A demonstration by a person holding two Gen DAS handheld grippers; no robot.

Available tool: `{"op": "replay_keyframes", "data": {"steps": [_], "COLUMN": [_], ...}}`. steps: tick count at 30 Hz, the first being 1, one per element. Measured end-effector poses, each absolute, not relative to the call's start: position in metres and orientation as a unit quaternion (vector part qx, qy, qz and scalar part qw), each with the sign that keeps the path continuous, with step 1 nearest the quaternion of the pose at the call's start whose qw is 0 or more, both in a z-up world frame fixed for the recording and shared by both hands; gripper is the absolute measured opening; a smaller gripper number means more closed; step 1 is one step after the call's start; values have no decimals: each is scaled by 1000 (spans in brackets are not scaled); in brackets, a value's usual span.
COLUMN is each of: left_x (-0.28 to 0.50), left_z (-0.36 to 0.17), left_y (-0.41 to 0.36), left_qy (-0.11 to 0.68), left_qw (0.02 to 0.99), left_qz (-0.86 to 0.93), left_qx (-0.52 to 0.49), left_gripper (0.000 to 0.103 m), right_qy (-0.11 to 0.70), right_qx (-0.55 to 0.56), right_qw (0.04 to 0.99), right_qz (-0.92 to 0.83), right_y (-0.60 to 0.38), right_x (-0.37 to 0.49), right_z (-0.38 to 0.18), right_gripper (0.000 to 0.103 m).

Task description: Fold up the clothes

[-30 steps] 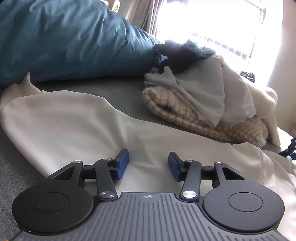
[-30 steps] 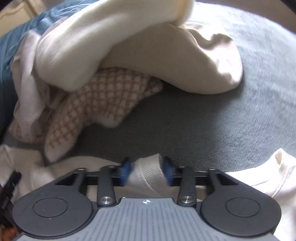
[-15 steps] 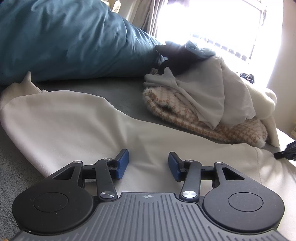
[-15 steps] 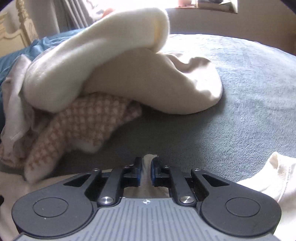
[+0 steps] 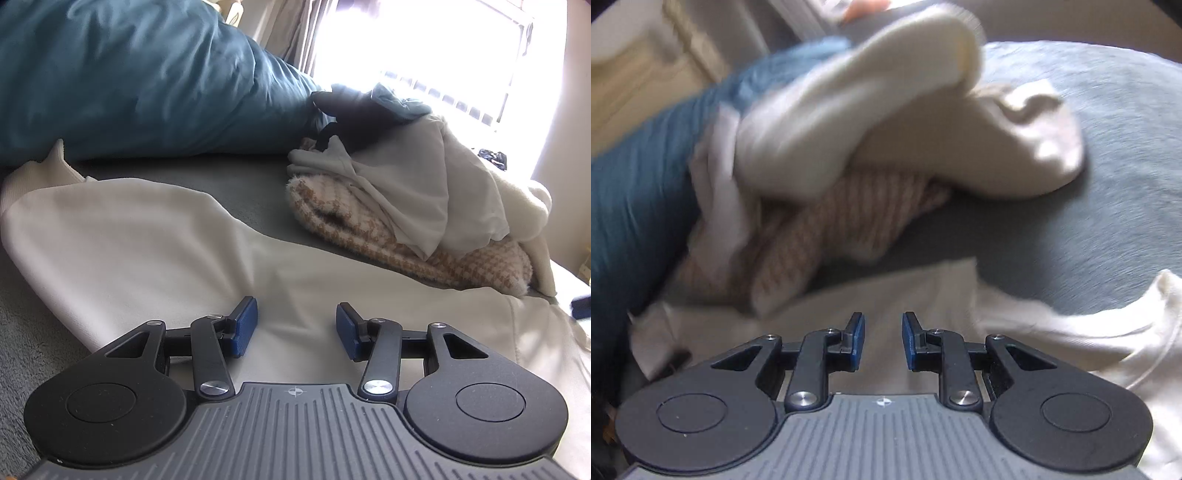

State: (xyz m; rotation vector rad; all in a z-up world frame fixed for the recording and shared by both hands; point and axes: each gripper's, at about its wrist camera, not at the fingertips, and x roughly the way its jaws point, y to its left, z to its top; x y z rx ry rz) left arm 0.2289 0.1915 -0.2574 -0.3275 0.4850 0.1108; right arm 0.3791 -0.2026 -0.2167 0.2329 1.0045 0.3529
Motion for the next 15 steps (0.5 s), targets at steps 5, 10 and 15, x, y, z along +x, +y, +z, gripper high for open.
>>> {"op": "replay_keyframes", "data": {"steps": [5,10,15], "left_x": [229,229,230], "left_z": [-257,-257,-257], "left_y": [191,191,189], "left_qy": [240,241,242], "left_qw": [956,956,957], "left_qz": [56,58,61], "left_qx": [-158,-154,-148], "left_gripper": [47,47,48], "right_qy": [436,381,426], "right_qx": [159,198,74], "right_qw": [881,901,901], "right_qz": [95,61,33], "right_y": [-199,-254,-290], "right_x": [381,368,363], "right_z": [-233,-196,-180], "right_gripper": [23,24,24]}}
